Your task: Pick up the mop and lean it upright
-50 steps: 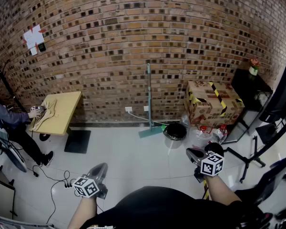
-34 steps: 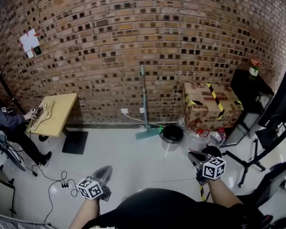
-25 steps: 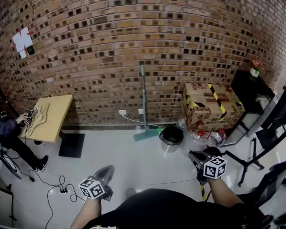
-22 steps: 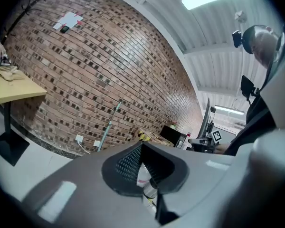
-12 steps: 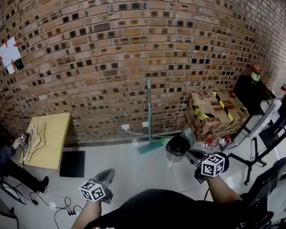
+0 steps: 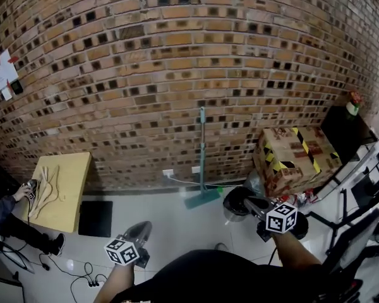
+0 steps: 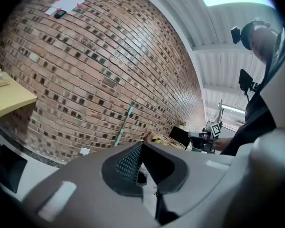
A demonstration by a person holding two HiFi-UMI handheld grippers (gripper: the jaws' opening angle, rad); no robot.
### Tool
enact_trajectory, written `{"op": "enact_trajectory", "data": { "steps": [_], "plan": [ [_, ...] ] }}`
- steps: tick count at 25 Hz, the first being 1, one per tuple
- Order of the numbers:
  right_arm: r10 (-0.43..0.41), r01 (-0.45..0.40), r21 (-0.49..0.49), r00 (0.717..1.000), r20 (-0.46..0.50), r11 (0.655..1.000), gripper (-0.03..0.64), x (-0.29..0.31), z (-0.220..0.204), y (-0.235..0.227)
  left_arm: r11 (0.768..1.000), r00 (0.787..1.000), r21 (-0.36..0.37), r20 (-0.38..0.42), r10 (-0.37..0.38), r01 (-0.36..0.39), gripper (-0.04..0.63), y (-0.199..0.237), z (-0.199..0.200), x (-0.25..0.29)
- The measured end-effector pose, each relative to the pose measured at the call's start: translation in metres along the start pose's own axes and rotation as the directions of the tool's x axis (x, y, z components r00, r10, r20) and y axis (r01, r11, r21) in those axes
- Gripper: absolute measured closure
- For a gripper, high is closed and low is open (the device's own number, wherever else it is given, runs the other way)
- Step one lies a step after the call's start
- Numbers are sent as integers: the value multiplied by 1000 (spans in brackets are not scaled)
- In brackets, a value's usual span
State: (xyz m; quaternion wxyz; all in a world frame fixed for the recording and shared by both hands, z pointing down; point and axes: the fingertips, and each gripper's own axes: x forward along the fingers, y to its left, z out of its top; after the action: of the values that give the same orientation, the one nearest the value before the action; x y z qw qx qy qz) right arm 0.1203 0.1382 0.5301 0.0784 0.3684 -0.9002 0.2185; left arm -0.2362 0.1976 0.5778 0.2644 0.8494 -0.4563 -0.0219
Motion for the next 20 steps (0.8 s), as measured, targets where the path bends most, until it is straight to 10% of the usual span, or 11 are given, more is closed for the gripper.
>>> {"op": "enact_trajectory", "data": {
  "steps": [10,20],
  "plan": [
    [165,-168,-62,985,-46,984,603,52,67,-123,992,989,3,79,123,-123,595,-21,41,119],
    [150,-151,-25,988,-44,988,603,85,87,-197,997,997,22,35,72,-73,595,-18,61,209]
  ]
}}
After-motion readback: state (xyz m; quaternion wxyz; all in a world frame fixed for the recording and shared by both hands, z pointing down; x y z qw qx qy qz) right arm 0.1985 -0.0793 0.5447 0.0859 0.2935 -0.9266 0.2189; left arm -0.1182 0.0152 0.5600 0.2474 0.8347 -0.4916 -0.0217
